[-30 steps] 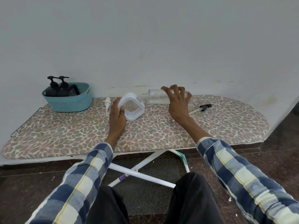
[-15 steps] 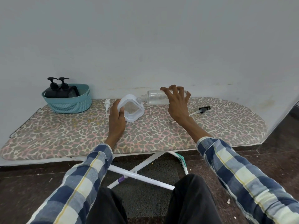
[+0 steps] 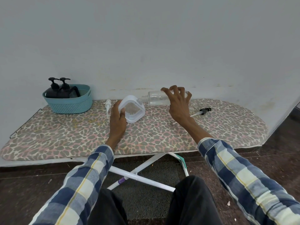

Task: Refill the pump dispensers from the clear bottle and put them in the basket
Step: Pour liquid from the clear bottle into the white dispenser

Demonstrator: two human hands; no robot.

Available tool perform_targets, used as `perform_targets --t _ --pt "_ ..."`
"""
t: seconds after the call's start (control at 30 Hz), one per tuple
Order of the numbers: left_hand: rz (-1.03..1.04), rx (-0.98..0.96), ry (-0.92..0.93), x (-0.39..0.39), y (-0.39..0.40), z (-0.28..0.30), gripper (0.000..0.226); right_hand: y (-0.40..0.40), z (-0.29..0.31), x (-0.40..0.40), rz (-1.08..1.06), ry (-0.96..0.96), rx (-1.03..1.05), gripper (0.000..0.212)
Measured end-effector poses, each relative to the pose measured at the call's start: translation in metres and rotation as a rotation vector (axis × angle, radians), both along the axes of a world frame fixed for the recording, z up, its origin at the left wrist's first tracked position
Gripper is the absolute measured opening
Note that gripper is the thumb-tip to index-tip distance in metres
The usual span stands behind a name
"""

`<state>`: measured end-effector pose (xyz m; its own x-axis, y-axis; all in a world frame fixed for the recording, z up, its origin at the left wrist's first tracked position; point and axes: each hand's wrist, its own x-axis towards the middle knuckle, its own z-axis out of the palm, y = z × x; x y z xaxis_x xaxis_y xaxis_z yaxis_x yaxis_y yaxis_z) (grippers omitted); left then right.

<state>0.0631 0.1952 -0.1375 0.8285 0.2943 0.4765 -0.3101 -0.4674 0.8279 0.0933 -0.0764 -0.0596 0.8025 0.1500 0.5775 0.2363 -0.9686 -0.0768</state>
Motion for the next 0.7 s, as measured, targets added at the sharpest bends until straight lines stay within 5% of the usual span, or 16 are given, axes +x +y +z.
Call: perform_targets --t 0.7 --pt "0.0 0.03 -0.008 0.0041 0.0038 -0.0047 0.046 0.0008 0.0069 0.0006 -0.012 -0.036 -0.049 0.109"
